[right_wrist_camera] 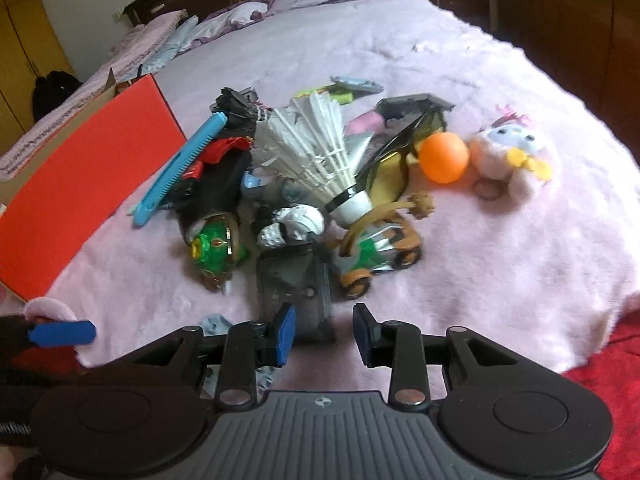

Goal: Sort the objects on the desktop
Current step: 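Grasp the black rectangular case with the right tool while the left tool reaches the grey bracket plate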

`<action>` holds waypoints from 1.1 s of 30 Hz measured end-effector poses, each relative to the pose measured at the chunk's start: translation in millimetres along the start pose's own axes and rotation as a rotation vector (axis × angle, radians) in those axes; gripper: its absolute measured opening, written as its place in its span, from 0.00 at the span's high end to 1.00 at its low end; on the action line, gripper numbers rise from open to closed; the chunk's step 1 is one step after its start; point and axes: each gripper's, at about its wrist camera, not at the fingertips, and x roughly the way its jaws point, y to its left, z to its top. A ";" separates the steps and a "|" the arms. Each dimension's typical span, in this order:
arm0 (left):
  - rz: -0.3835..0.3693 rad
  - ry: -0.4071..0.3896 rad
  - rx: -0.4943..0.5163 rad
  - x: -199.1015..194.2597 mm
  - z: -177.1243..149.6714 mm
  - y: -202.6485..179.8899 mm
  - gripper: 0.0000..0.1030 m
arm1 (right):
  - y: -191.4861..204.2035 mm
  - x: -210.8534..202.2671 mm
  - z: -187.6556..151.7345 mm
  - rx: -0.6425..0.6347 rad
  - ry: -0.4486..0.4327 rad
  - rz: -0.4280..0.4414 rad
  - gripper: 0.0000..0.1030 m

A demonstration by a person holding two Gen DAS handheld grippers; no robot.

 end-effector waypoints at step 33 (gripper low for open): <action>-0.075 0.006 0.193 39.8 7.2 -47.6 0.35 | -10.3 -28.1 -30.5 -0.106 -0.062 -0.153 0.62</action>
